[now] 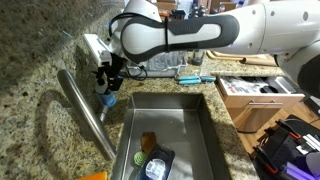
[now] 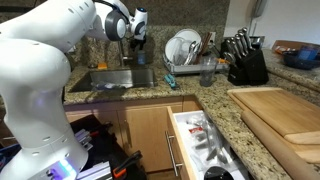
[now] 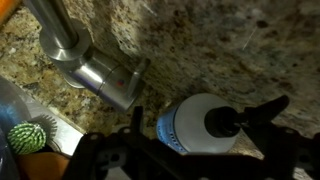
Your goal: Put the soap bottle in front of the sink and the cup in front of the drawer
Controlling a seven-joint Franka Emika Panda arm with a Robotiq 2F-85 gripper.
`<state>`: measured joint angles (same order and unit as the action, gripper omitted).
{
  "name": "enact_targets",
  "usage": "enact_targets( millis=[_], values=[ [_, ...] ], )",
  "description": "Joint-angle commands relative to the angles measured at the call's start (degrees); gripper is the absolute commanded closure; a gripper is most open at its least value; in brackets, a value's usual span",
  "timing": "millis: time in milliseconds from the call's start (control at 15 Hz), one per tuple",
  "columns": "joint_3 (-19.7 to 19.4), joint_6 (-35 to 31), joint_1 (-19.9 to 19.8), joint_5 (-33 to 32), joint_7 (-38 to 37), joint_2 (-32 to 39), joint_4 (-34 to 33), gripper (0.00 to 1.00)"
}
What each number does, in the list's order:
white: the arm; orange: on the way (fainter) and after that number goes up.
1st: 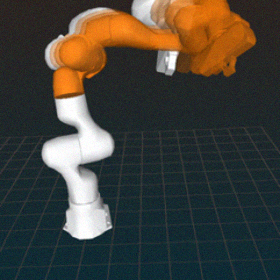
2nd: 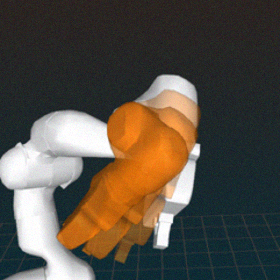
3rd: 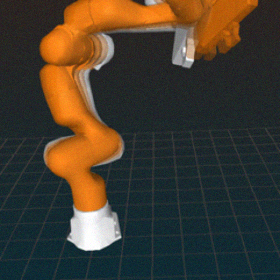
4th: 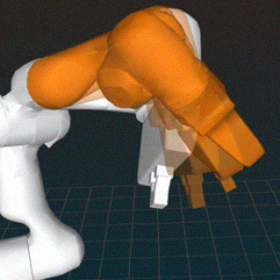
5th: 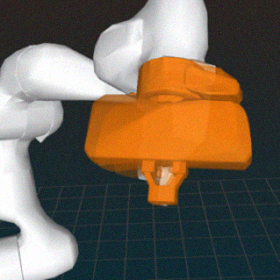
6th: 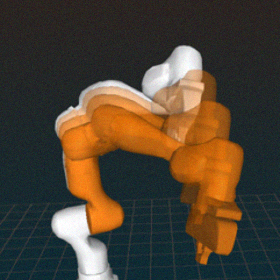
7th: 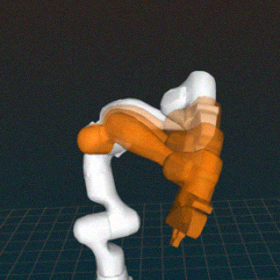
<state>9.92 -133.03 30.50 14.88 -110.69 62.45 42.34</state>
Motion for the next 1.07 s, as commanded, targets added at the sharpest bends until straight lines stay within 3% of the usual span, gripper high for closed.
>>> enact_targets(
  millis=[0,200,333,467,667,733,1000],
  values=[
    [-0.01,0.0,-0.02,0.0,0.0,0.0,0.0,0.0],
    [-0.42,-0.63,0.04,-0.34,0.04,-0.07,0.19,0.0],
    [2.42,-2.14,-2.06,2.88,2.36,1.06,-0.37,0.0],
    [2.63,-3.5,-2.89,3.69,3.08,1.64,-0.13,0.0],
    [2.5,-4.48,-3.09,2.58,6.39,1.59,0.95,0.0],
    [1.25,-2.78,-2.6,2.24,3.1,1.53,0.07,0.0],
    [1.5,-3.21,-2.56,2.24,4.69,1.8,0.1,0.0]
  ],
)
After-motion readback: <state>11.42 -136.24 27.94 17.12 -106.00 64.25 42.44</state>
